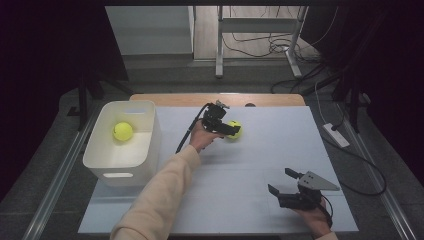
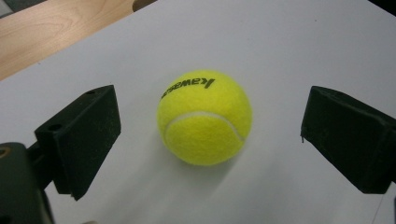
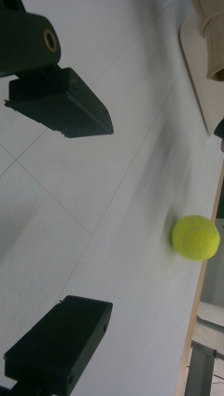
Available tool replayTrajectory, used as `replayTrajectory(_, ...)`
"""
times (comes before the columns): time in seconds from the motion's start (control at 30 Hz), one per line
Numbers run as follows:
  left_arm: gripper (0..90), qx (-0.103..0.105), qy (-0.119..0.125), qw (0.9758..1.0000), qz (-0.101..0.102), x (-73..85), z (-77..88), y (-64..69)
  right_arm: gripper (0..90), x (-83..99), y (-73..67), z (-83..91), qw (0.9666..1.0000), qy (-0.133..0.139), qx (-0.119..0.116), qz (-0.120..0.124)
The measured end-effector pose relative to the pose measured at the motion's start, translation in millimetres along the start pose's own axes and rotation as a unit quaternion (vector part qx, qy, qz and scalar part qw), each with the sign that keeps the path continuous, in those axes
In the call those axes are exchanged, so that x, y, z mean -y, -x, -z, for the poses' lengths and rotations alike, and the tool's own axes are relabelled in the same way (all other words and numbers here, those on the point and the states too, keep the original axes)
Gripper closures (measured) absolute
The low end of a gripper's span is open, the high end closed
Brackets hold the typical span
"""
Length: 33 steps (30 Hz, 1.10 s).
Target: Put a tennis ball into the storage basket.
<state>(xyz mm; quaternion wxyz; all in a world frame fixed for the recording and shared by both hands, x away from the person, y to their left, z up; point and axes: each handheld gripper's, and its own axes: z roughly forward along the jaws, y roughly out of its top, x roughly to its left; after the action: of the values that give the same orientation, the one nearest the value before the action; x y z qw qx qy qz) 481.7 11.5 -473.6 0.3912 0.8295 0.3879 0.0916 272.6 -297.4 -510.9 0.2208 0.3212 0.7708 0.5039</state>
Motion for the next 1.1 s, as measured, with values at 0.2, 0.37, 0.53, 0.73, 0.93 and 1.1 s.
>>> replayTrajectory(0.2,5.5,-0.002,-0.006,1.0000,-0.001,0.3,-8.7,1.3,13.0,0.2,0.6,0.4,1.0000,-0.002,0.001,-0.001)
replayTrajectory(0.37,5.5,-0.001,-0.009,1.0000,0.000,0.6,-12.8,0.5,13.0,0.4,1.0,0.4,1.0000,-0.002,0.001,-0.001)
replayTrajectory(0.53,5.6,0.000,-0.011,0.9999,0.003,0.0,-19.1,-0.6,13.0,0.6,1.3,0.5,1.0000,-0.001,0.002,-0.002)
replayTrajectory(0.73,5.5,-0.002,-0.017,0.9998,0.001,-0.8,-26.5,0.9,13.1,0.8,1.8,0.5,1.0000,-0.002,0.002,-0.002)
replayTrajectory(0.93,5.8,-0.005,-0.023,0.9997,0.001,-1.9,-32.5,1.0,13.1,1.1,2.5,1.2,1.0000,-0.002,0.003,-0.003)
replayTrajectory(1.1,6.9,-0.008,-0.031,0.9995,0.009,-1.0,-37.7,-1.9,13.1,1.3,2.7,1.7,1.0000,-0.001,0.004,-0.004)
